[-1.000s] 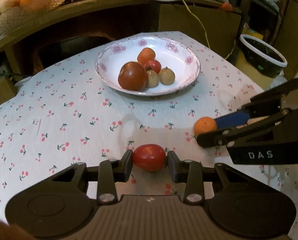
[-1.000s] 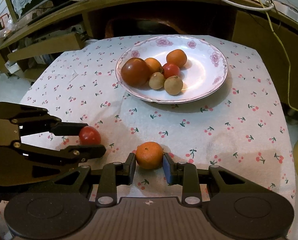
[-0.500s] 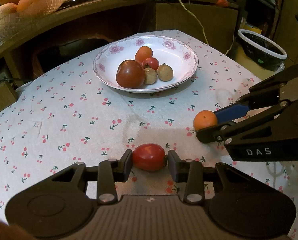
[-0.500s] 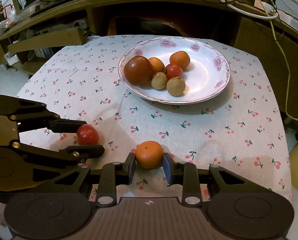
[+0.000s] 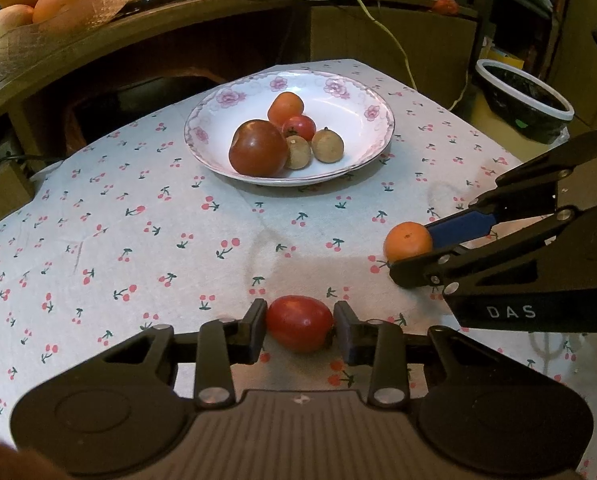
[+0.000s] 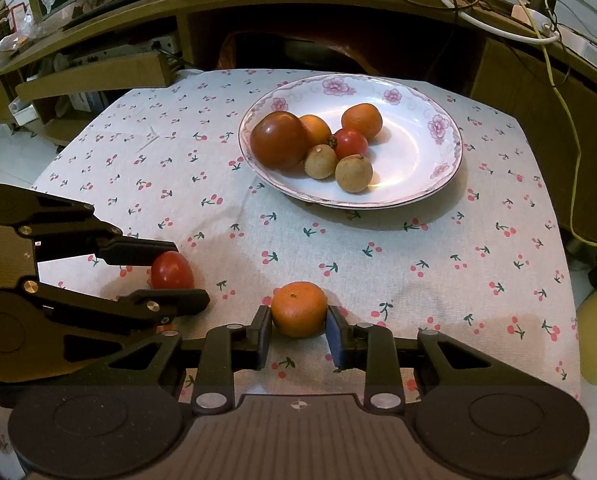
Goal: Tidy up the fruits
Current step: 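Lift the orange and red tomato off the cloth with both tools, then carry the orange and red tomato over the plate and lower them in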
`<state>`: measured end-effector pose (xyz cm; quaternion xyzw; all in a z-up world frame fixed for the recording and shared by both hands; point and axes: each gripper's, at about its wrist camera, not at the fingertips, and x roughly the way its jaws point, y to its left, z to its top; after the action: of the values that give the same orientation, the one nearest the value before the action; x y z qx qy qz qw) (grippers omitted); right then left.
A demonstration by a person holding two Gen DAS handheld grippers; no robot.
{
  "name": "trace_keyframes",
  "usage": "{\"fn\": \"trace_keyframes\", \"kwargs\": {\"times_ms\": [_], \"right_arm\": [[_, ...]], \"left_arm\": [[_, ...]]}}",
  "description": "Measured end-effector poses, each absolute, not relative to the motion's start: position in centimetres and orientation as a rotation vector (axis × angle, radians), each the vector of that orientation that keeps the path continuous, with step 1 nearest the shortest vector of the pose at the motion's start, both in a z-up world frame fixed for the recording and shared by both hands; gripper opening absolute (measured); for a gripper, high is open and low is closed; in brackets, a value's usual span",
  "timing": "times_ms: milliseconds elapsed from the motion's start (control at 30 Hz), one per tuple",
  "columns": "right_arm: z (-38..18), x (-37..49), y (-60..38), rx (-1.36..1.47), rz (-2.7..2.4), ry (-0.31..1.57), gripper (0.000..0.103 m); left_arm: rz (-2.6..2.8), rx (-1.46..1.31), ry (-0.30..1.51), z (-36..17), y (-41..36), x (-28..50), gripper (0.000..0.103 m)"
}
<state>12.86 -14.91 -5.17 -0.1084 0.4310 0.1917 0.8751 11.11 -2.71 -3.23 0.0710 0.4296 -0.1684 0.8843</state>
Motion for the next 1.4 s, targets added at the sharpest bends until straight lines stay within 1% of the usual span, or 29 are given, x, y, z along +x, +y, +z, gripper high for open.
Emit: {"fn": "trace_keyframes", "kwargs": {"times_ms": [1000, 1400], "right_arm": [[-3.7, 13.0, -14.4, -0.222, 0.375, 0.837, 0.029], [-2.6, 14.2, -14.6, -0.195, 0.333, 0.797, 0.030]], "left_arm": [[-0.326, 0.133, 0.830, -1.3, -2.5, 11.8, 0.040], [-0.316, 0.115, 0.787, 0.2, -2.7, 13.3, 0.040]]}}
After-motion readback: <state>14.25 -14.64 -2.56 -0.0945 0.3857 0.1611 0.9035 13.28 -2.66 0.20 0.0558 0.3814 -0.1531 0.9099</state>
